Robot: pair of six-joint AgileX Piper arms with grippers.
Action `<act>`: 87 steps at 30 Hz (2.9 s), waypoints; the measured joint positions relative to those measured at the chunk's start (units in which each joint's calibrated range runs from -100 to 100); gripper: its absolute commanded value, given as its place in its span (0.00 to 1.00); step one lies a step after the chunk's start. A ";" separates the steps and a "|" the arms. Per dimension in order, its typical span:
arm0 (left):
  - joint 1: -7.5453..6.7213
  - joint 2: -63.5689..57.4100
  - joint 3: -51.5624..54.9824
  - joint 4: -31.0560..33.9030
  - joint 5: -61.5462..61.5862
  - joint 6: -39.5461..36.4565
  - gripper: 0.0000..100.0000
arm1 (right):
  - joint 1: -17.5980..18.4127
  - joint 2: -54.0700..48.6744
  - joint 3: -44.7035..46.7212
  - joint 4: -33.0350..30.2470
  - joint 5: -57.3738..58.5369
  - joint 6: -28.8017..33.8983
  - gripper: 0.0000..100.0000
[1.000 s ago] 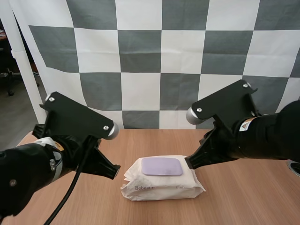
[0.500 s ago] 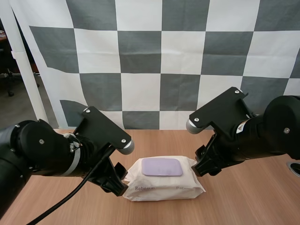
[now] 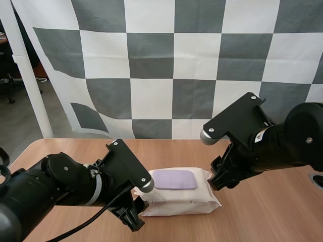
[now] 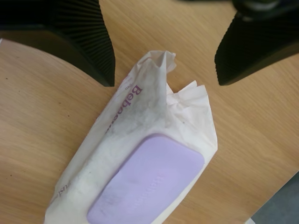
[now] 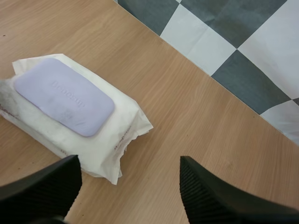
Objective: Open the wet wipes lid
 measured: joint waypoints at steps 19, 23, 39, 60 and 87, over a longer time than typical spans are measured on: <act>0.00 30.22 1.96 -29.39 -4.69 28.90 0.99 | 0.00 0.00 0.00 1.07 0.75 -1.15 1.00; 0.00 35.07 -0.07 -32.70 -3.48 34.70 0.86 | 0.00 0.00 0.00 4.46 2.48 -2.19 1.00; 0.00 40.62 -2.28 -33.31 2.29 36.60 0.00 | 0.00 0.56 0.00 11.00 4.97 -10.70 1.00; 0.00 40.31 -2.79 -31.14 5.36 36.70 0.00 | 0.00 18.54 0.00 17.15 3.52 -37.05 1.00; 0.00 40.31 -2.79 -29.69 5.53 36.70 0.00 | 3.31 31.91 0.30 19.97 -8.62 -46.20 1.00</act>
